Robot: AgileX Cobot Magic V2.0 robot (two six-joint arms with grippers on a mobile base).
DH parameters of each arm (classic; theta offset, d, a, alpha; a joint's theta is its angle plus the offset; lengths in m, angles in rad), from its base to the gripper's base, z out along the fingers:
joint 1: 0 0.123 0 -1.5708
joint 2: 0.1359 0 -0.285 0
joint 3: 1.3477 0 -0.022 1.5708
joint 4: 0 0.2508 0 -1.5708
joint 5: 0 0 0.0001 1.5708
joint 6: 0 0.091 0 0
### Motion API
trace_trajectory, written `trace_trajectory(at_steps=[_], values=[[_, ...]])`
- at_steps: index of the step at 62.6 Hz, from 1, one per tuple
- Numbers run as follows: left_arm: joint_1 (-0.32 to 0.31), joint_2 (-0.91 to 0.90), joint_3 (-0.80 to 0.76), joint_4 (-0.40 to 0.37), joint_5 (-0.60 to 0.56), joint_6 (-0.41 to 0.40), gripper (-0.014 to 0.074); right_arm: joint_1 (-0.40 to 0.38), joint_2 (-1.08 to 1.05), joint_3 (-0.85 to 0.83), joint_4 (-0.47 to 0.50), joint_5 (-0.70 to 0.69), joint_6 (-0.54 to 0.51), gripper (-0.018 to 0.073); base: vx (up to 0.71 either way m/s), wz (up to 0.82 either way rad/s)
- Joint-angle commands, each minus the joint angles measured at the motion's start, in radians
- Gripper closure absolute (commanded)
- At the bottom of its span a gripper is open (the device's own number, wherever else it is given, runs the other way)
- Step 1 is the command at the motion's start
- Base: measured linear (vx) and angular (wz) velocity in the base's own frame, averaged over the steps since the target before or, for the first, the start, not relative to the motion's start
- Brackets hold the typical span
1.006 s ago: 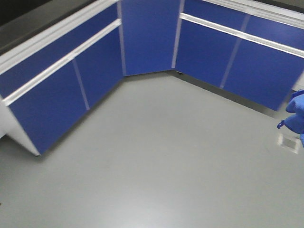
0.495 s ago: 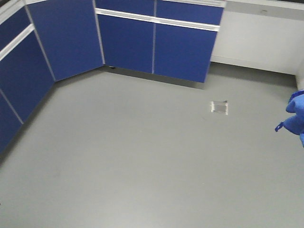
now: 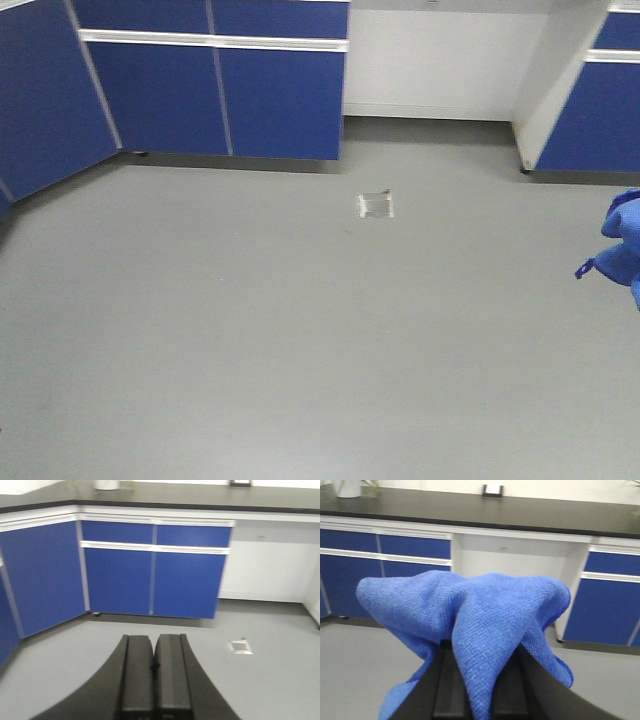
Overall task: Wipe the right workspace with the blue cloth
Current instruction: 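Carry the cloth in the right gripper while driving to the other counter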
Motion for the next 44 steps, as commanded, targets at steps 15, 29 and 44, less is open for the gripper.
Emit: trace_trajectory(at_steps=[15,29,44], values=[[-0.005,-0.016,0.03,0.001,-0.08,-0.008,0.0602,-0.003,0.006,-0.03,-0.01,-0.087,-0.013,0.0561,0.05,-0.47],[-0.005,-0.016,0.03,0.001,-0.08,-0.008,0.0602,-0.003,0.006,-0.03,-0.01,-0.087,-0.015,0.0561,0.13,-0.51],[-0.005,-0.016,0.03,0.001,-0.08,-0.008,0.0602,-0.003,0.006,-0.03,-0.01,-0.087,-0.015,0.0561,0.18,-0.62]])
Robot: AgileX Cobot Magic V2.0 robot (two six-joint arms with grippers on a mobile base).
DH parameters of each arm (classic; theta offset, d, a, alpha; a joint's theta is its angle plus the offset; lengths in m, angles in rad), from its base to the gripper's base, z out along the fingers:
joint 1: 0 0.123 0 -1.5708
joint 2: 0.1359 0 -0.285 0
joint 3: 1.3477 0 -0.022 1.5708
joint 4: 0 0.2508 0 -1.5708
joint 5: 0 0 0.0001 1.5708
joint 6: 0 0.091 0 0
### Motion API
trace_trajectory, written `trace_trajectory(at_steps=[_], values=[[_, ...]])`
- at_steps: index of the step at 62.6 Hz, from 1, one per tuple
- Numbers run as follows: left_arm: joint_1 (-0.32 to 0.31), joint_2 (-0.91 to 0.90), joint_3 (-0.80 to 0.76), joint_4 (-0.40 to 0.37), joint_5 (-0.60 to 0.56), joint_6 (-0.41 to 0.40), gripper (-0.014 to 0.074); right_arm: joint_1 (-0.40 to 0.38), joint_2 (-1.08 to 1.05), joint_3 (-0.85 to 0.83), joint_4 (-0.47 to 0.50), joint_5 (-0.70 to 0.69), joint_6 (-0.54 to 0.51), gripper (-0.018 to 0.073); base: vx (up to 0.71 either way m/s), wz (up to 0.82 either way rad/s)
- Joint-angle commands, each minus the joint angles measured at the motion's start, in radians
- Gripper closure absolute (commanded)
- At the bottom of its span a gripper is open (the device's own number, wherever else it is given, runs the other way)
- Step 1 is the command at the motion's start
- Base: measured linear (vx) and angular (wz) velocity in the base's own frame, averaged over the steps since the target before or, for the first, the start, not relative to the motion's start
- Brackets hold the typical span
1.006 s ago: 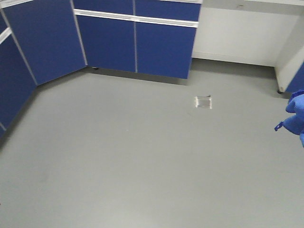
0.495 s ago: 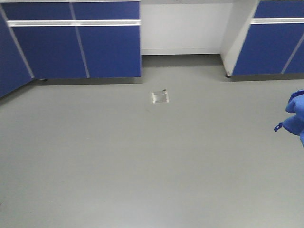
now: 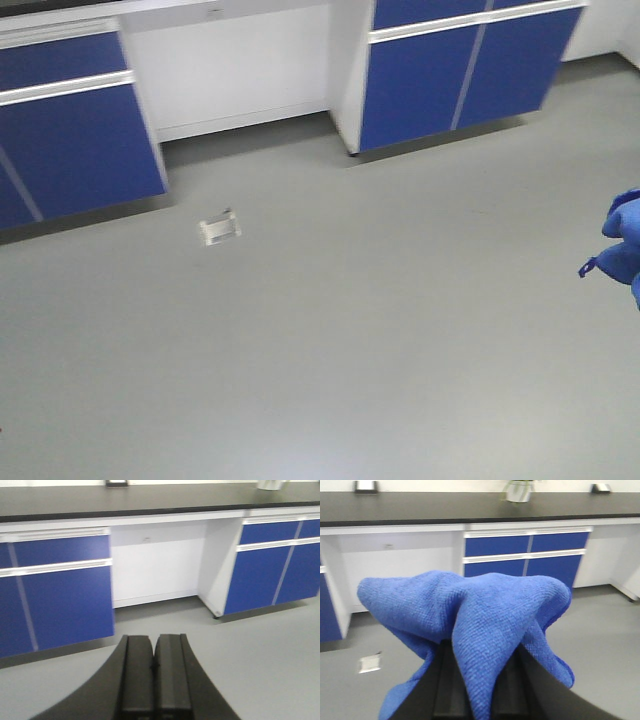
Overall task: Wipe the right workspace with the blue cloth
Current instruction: 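Carry the cloth in the right gripper while driving to the other counter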
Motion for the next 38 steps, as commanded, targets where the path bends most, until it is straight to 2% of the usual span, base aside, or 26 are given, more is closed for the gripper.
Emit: trace_trajectory(at_steps=[1,19,38], values=[[-0.005,-0.016,0.03,0.001,-0.08,-0.008,0.0602,-0.003,0.006,-0.03,-0.01,-0.087,-0.012,0.0561,0.2,-0.6],[-0.005,-0.016,0.03,0.001,-0.08,-0.008,0.0602,-0.003,0.006,-0.03,-0.01,-0.087,-0.012,0.0561,0.22,-0.47],[-0.005,-0.016,0.03,0.001,-0.08,-0.008,0.0602,-0.003,0.006,-0.03,-0.01,-0.087,-0.012,0.0561,0.28,-0.15]])
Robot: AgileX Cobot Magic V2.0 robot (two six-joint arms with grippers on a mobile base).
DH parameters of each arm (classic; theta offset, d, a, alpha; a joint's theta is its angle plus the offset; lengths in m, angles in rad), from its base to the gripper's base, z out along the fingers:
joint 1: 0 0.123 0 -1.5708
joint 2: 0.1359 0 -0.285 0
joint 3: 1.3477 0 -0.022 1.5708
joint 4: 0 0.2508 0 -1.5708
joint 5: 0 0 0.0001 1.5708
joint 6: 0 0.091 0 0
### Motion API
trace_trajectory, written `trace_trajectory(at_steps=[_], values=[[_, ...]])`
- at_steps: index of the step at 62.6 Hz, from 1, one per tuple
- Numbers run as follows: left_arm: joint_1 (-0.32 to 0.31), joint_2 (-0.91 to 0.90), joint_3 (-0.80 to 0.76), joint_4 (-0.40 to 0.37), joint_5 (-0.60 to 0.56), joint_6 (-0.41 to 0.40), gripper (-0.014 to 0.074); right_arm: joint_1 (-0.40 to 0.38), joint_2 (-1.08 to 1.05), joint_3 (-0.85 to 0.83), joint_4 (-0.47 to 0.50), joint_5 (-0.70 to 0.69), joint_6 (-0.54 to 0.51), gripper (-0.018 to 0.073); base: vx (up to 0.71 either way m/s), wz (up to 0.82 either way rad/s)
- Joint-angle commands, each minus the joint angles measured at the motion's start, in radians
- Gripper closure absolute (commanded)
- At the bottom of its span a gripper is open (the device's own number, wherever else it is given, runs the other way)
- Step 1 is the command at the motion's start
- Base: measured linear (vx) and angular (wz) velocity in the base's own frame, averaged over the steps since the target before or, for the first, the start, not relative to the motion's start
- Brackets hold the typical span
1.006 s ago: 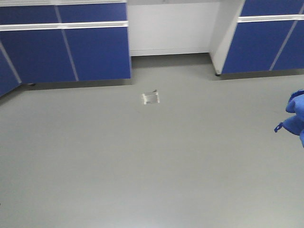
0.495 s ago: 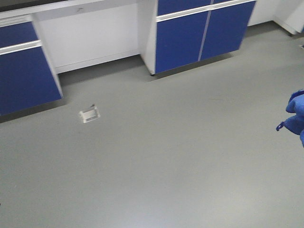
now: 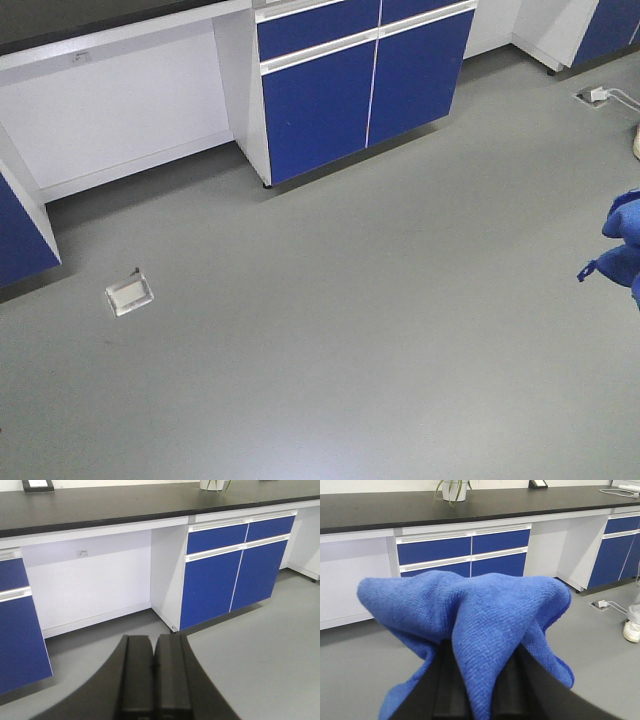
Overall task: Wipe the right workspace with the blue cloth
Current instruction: 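Carry the cloth in the right gripper while driving to the other counter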
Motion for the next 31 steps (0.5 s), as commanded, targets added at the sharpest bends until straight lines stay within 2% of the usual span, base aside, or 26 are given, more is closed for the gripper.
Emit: trace_trajectory(at_steps=[1,31], values=[[-0.005,-0.016,0.03,0.001,-0.08,-0.008,0.0602,-0.003,0.006,-0.03,-0.01,-0.087,-0.012,0.0561,0.33,0.02],[-0.005,-0.016,0.03,0.001,-0.08,-0.008,0.0602,-0.003,0.006,-0.03,-0.01,-0.087,-0.012,0.0561,0.38,0.07]])
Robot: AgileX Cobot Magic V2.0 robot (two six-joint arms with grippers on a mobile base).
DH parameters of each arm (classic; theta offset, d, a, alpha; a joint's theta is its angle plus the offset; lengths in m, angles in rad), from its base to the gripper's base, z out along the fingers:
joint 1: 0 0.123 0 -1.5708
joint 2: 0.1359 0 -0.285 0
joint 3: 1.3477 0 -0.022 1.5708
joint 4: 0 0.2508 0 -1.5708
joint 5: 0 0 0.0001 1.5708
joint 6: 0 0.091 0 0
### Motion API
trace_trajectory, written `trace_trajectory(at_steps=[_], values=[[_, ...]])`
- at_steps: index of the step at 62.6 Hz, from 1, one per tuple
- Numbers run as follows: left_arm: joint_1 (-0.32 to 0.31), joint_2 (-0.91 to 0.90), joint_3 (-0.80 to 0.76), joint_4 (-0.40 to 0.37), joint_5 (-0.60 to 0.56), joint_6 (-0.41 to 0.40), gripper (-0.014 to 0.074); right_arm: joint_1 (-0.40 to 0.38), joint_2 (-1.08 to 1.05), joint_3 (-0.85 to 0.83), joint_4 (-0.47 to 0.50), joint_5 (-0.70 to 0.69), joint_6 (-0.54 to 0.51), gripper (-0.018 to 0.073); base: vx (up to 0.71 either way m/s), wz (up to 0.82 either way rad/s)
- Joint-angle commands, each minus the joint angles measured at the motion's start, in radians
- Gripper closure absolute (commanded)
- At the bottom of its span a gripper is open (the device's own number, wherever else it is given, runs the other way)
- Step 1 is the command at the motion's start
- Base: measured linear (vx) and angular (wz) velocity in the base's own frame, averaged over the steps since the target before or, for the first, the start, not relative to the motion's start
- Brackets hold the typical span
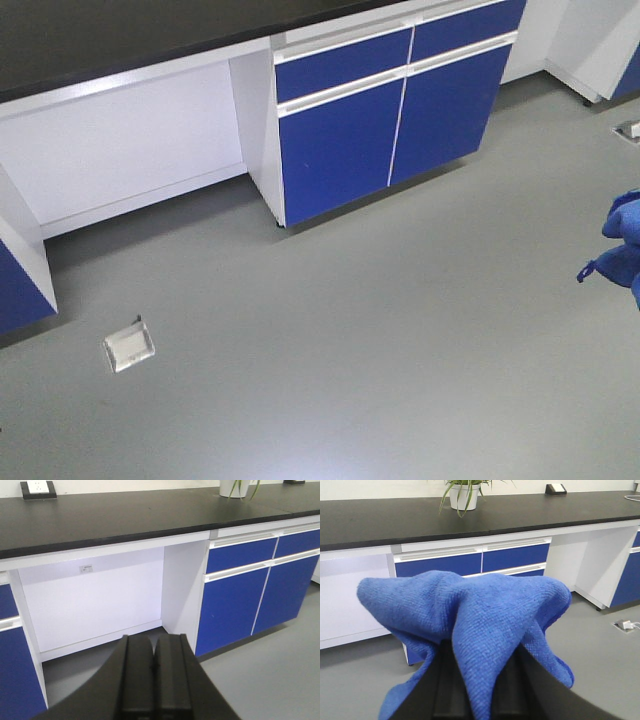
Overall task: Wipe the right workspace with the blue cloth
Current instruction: 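Carry the cloth in the right gripper while driving to the other counter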
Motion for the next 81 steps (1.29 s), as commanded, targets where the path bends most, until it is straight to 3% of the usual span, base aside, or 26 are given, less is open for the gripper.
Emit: trace_trajectory(at_steps=[1,40,81], values=[[-0.005,-0.016,0.03,0.001,-0.08,-0.008,0.0602,-0.003,0.006,-0.03,-0.01,-0.087,-0.011,0.0561,0.43,0.07],[-0.005,-0.016,0.03,0.001,-0.08,-0.008,0.0602,-0.003,0.006,-0.03,-0.01,-0.087,-0.011,0.0561,0.46,0.14],[-0.005,-0.016,0.03,0.001,-0.08,-0.008,0.0602,-0.003,0.006,-0.03,-0.01,-0.087,-0.011,0.0561,0.44,0.48]])
